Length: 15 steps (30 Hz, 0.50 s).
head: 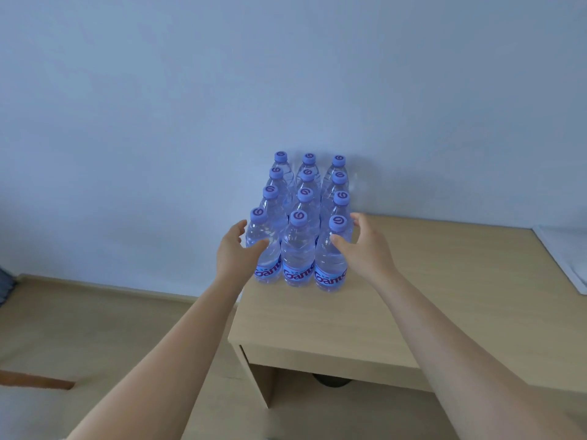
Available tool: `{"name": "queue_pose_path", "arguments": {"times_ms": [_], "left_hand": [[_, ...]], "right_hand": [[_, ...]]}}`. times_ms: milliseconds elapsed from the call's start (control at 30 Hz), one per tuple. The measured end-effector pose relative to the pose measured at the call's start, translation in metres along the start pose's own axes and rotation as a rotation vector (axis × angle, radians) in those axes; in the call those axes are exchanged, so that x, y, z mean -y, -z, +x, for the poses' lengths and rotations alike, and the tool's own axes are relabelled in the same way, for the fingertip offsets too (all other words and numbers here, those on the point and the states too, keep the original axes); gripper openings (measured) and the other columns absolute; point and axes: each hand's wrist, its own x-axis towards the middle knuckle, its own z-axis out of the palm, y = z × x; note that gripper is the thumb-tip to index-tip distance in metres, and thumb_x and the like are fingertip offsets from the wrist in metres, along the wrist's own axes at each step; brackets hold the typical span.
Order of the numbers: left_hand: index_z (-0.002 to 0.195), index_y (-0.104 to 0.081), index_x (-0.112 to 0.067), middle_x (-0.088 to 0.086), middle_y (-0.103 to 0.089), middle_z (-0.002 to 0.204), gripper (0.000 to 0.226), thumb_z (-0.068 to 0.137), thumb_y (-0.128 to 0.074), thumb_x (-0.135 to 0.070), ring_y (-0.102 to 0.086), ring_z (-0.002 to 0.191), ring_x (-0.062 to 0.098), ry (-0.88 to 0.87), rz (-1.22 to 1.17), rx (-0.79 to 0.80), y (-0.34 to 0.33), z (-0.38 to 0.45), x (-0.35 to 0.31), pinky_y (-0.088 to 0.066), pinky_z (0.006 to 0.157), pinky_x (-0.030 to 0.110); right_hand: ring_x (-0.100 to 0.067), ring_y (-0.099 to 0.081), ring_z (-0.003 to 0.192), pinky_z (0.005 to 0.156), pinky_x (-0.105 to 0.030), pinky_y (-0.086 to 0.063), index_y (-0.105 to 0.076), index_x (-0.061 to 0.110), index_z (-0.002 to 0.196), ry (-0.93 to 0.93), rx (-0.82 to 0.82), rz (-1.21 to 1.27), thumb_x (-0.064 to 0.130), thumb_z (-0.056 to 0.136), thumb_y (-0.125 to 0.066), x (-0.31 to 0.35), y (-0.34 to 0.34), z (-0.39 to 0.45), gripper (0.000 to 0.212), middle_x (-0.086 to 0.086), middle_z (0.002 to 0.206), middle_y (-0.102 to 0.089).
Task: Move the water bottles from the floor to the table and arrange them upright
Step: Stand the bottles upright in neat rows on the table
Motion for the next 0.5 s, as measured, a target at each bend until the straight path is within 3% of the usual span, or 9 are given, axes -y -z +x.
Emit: {"name": "queue_pose_path", "arguments": {"times_ms": [133, 233, 333, 433, 500], "left_hand": [[0.135, -0.040, -0.029, -0.008, -0.048, 0.131, 0.065, 0.077, -0.071, -0.030, -0.045, 0.104, 0.008, -0.054, 0.047, 0.134, 0.000, 0.026, 0.011, -0.037, 0.085, 0.028], [0.135, -0.040, -0.028, -0.007, -0.050, 0.130, 0.066, 0.077, -0.071, -0.030, -0.050, 0.106, 0.011, -0.012, -0.008, 0.213, 0.000, 0.036, 0.019, -0.045, 0.093, 0.035], [0.135, -0.040, -0.026, -0.005, -0.053, 0.129, 0.069, 0.075, -0.073, -0.032, -0.054, 0.115, 0.017, 0.038, -0.049, 0.250, -0.001, 0.041, 0.026, -0.044, 0.100, 0.043], [0.133, -0.043, -0.028, -0.004, -0.058, 0.126, 0.068, 0.074, -0.074, -0.033, -0.056, 0.113, 0.016, 0.051, -0.076, 0.266, -0.004, 0.044, 0.031, -0.045, 0.100, 0.043], [0.131, -0.045, -0.028, -0.006, -0.061, 0.122, 0.064, 0.074, -0.075, -0.032, -0.058, 0.110, 0.015, 0.051, -0.095, 0.281, -0.006, 0.046, 0.031, -0.046, 0.099, 0.042]], "right_hand": [[-0.013, -0.052, 0.096, 0.077, -0.023, -0.034, -0.051, 0.021, 0.116, -0.025, -0.048, 0.029, 0.032, 0.080, -0.068, 0.004, -0.013, 0.007, 0.041, 0.012, 0.098, -0.055], [-0.010, -0.051, 0.083, 0.071, -0.023, -0.036, -0.048, 0.030, 0.099, -0.060, -0.057, 0.038, 0.032, 0.078, -0.069, 0.004, -0.021, 0.013, 0.030, 0.021, 0.083, -0.052], [-0.008, -0.052, 0.084, 0.071, -0.022, -0.036, -0.046, 0.030, 0.100, -0.087, -0.057, 0.079, 0.031, 0.077, -0.071, 0.002, -0.027, 0.015, 0.035, 0.022, 0.086, -0.055], [-0.010, -0.053, 0.088, 0.072, -0.022, -0.035, -0.050, 0.023, 0.112, -0.127, -0.030, 0.066, 0.033, 0.077, -0.071, -0.001, -0.030, 0.015, 0.042, 0.012, 0.094, -0.057], [-0.011, -0.055, 0.089, 0.069, -0.021, -0.036, -0.050, 0.022, 0.109, -0.135, -0.014, 0.063, 0.033, 0.077, -0.072, -0.005, -0.030, 0.016, 0.040, 0.011, 0.096, -0.057]]}}
